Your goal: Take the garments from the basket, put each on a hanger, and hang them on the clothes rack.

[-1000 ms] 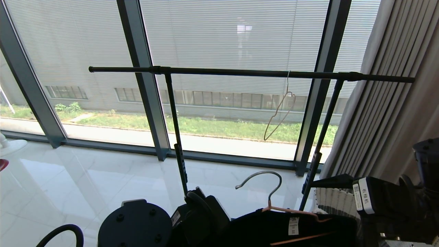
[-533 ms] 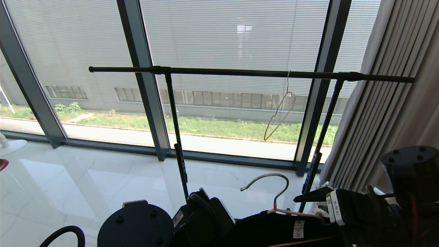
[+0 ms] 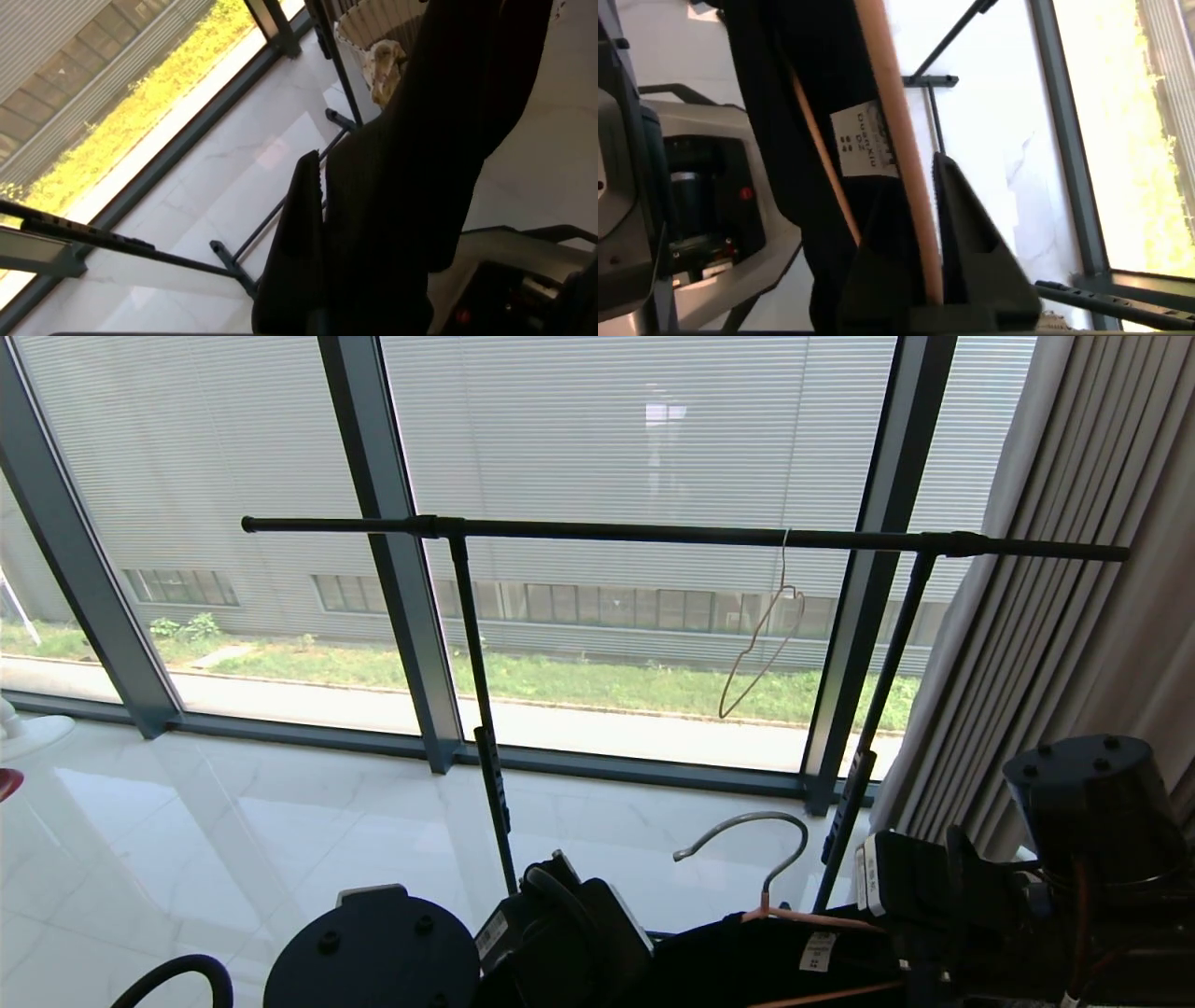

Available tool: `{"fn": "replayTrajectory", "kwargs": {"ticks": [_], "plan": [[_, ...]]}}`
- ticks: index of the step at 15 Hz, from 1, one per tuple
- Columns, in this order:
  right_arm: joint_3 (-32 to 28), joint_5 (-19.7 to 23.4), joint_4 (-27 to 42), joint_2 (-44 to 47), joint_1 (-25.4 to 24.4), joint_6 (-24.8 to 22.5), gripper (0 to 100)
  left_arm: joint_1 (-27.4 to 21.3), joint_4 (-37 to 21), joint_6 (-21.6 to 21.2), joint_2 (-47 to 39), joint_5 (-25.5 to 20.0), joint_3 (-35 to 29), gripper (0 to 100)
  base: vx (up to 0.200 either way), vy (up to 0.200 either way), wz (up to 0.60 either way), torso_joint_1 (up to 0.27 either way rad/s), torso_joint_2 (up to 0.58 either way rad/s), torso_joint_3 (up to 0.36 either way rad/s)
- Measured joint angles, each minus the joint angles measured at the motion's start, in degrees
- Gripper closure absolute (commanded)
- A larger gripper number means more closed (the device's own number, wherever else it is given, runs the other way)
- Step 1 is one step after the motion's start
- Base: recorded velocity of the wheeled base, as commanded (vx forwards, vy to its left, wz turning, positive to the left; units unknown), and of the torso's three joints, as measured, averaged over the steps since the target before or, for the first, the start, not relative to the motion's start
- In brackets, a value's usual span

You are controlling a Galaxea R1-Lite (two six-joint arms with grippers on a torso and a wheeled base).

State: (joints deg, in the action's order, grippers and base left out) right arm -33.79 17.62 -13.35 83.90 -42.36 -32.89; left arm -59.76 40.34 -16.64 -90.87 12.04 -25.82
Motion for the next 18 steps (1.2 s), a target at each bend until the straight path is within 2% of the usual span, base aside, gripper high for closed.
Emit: {"fn": "replayTrajectory", "kwargs": {"ticks": [2, 3, 6, 9, 12, 16, 18], "plan": [[0.45, -0.21, -1.76, 0.30, 0.41, -0.04, 100, -0.68, 0.00, 0.04, -0.04, 0.00, -0.11, 100, 0.000, 0.000, 0.00, 0.000, 0.00, 0.000], [0.63, -0.22, -2.61, 0.37, 0.66, -0.04, 100, -0.93, 0.02, 0.09, -0.04, 0.05, -0.17, 0, 0.000, 0.000, 0.00, 0.000, 0.00, 0.000], [1.38, -0.24, -6.49, 0.28, 1.02, -0.41, 100, -1.45, 0.22, 0.15, 0.00, 0.16, -0.22, 0, 0.000, 0.000, 0.00, 0.000, 0.00, 0.000], [3.58, -0.10, -13.28, -0.68, 1.52, -2.57, 100, 0.00, 0.20, 0.13, 0.33, 3.08, 1.49, 0, 0.000, 0.000, 0.00, 0.000, 0.00, 0.000], [6.23, 1.21, -15.77, -2.84, 4.55, -5.64, 100, 3.54, 0.09, 0.13, 2.43, 4.07, 5.60, 0, 0.000, 0.000, 0.00, 0.000, 0.00, 0.000], [6.81, 2.83, -16.57, -4.55, 9.18, -5.75, 100, 5.60, 0.09, 0.13, 8.07, 4.10, 13.70, 0, 0.000, 0.000, 0.00, 0.000, 0.00, 0.000], [6.81, 3.12, -16.79, -5.14, 10.20, -5.62, 100, 8.30, 0.11, 0.15, 10.33, 4.12, 17.05, 0, 0.000, 0.000, 0.00, 0.000, 0.00, 0.000]]}}
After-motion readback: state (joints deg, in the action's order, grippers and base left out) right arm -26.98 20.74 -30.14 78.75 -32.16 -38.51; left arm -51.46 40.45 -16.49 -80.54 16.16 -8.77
